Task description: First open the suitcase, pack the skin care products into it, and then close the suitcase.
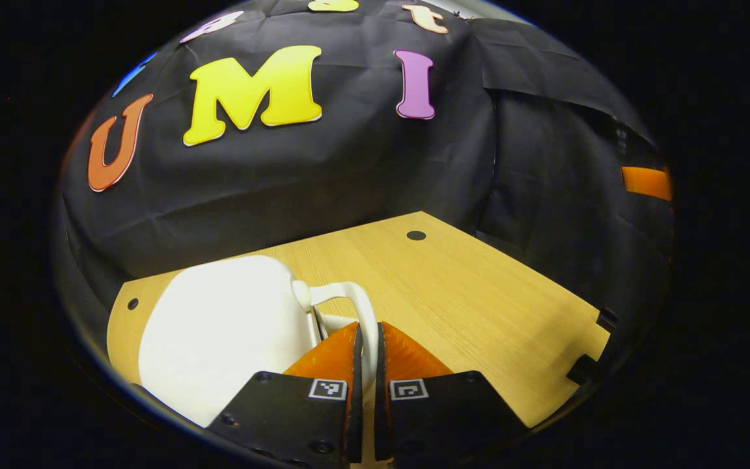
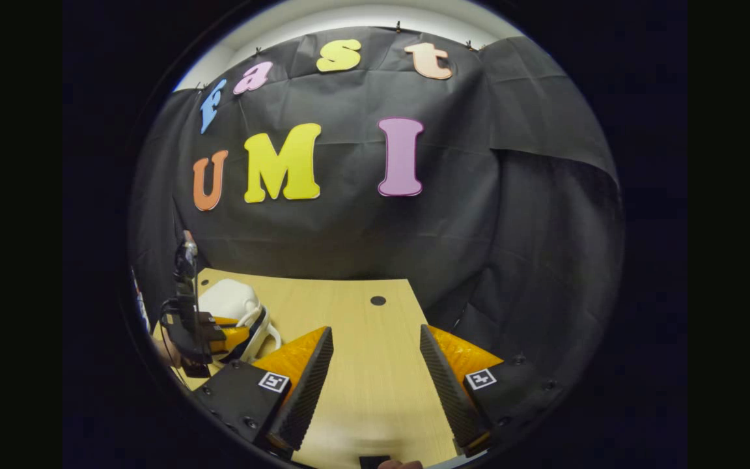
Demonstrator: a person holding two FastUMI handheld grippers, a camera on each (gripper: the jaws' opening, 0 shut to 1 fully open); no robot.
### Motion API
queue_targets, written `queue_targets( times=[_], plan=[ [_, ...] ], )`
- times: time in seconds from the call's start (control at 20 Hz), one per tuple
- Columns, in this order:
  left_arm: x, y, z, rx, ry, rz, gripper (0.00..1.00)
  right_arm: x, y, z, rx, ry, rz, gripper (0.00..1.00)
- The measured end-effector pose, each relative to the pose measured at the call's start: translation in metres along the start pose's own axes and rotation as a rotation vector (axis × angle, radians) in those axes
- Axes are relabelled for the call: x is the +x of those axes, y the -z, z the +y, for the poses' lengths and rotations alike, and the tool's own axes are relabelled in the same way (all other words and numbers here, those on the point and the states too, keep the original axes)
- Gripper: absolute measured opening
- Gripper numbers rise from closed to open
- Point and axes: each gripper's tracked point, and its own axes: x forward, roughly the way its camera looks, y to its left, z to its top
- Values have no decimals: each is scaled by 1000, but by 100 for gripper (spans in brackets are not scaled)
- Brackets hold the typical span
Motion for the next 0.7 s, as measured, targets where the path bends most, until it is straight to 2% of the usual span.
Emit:
queue_targets(
  times=[0.5, 0.6, 0.7],
  plan=[
    [36, 22, -13, -98, -66, 89, 12, 15, 3, -4, 5, -20, 32, 80],
    [39, 22, -18, -131, -62, 104, 16, 21, 5, 6, 8, -47, 40, 80],
    [37, 16, -23, -197, -38, 98, 26, 25, 2, 17, -4, -76, 33, 80]
  ],
)
